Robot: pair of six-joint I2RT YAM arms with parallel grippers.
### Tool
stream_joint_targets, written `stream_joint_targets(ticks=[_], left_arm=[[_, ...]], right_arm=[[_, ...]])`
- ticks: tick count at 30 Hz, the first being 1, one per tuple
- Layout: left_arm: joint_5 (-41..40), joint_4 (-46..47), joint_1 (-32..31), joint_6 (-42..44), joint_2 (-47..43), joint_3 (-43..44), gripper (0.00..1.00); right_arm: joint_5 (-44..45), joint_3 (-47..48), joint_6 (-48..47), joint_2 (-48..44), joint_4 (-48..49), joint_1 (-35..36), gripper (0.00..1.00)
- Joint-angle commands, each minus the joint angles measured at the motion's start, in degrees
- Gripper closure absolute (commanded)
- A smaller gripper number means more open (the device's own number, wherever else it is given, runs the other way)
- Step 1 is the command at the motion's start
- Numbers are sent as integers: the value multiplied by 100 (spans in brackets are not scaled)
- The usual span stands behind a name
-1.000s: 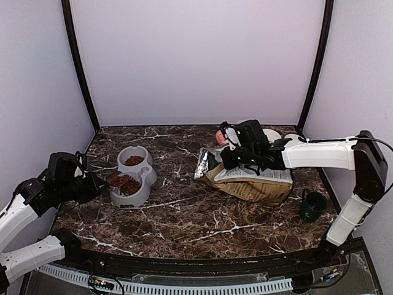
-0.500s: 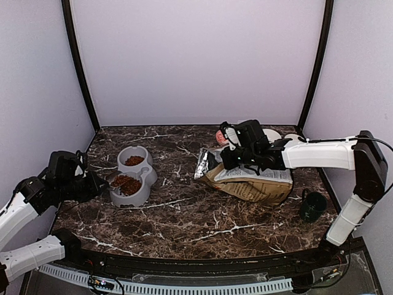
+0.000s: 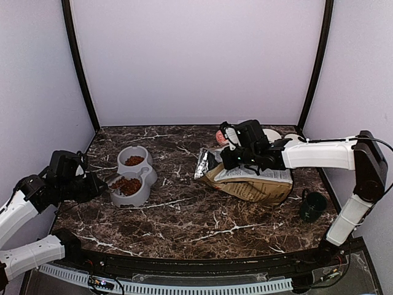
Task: Serve the pet food
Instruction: Place the pet food in the pet food bowl.
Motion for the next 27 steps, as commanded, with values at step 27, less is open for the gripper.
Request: stream_joint_targets(ticks=[27], left_arm=[[-121,-1035,32,842,804,1021,100]], right_arm=[[213,-15,-56,-160,303,-105,100]])
